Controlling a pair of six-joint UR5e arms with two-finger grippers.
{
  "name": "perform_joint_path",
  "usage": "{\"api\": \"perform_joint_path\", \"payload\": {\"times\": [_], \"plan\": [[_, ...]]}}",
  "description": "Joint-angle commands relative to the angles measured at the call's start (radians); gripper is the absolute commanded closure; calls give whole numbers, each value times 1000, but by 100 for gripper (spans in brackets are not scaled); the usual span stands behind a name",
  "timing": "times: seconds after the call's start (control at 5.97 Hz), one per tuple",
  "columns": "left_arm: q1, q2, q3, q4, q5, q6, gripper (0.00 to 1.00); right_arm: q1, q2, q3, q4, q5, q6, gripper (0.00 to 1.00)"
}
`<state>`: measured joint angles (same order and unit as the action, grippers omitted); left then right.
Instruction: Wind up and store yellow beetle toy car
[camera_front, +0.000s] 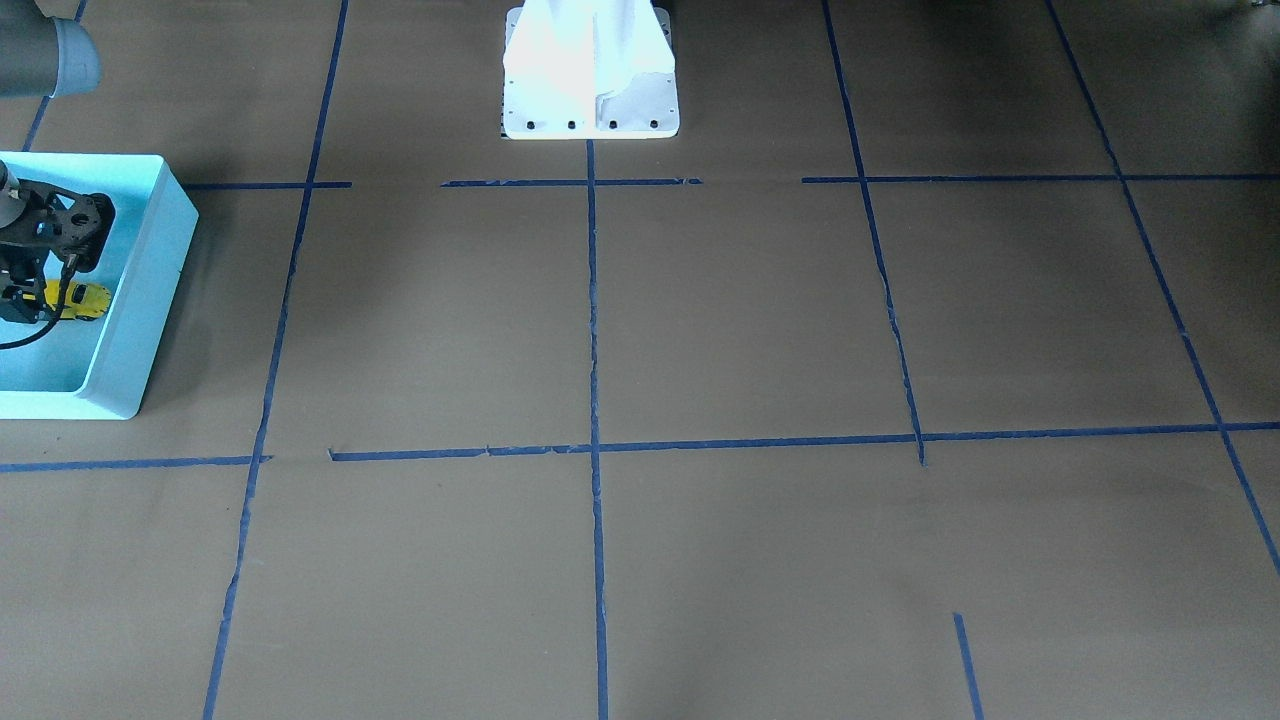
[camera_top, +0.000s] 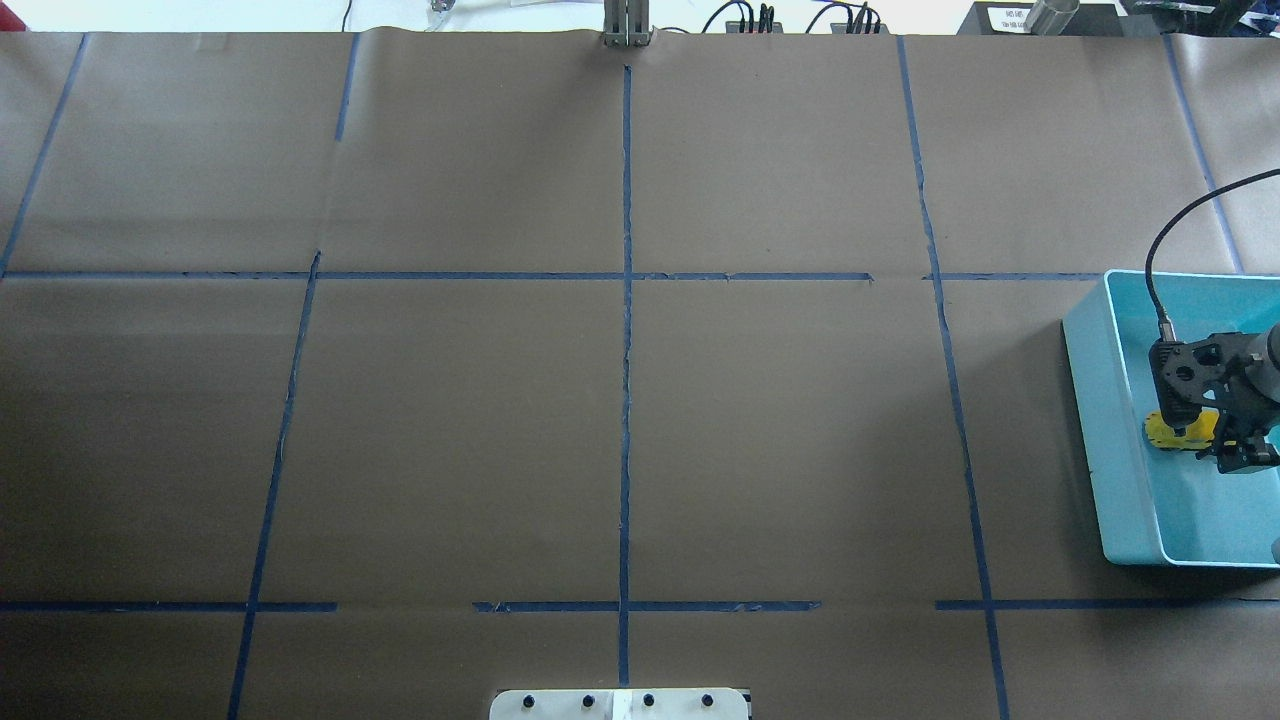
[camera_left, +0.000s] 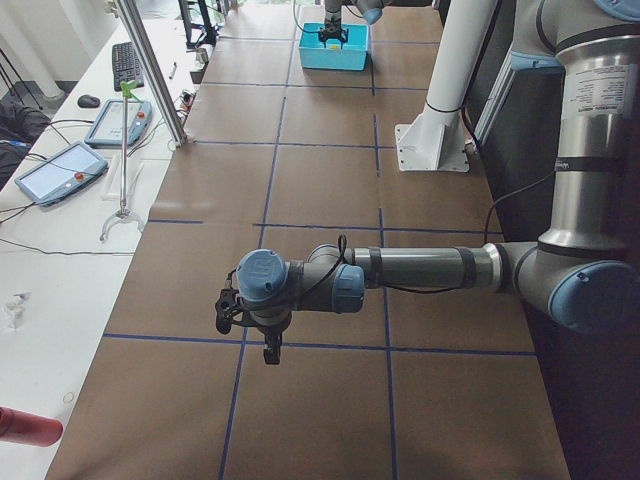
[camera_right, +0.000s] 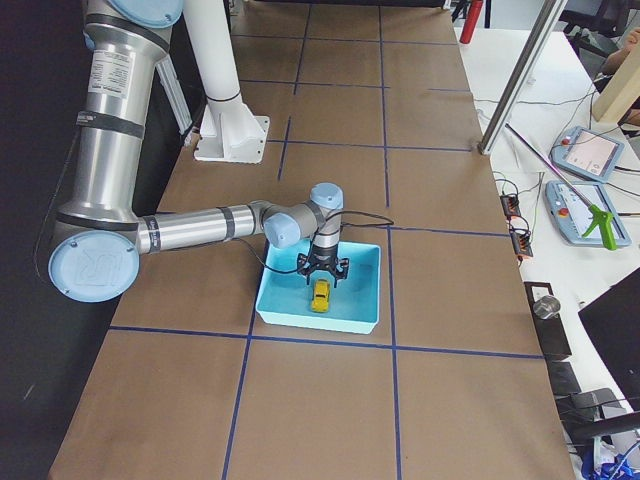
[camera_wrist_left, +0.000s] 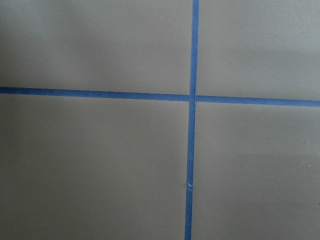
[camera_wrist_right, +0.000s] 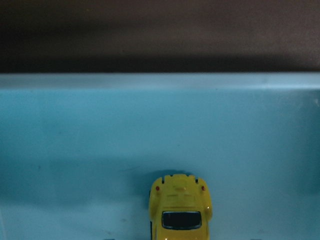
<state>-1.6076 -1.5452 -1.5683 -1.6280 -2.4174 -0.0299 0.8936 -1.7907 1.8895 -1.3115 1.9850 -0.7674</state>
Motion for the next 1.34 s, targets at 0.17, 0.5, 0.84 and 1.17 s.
{"api": "perform_joint_path", "payload": {"times": [0.17,0.5,0.84,1.17], "plan": [[0,1,1,0,-3,-1,0,254,-99,166,-122,142,-12,0],[0,1,2,2,-5,-2,0,532,-81,131,-371,209,-3,0],[0,1,2,4,-3,-2,0,745,-47,-65,-469,300,160,0],[0,1,1,4,-5,-2,0,768,0,-130,-457,330,545,0]]}}
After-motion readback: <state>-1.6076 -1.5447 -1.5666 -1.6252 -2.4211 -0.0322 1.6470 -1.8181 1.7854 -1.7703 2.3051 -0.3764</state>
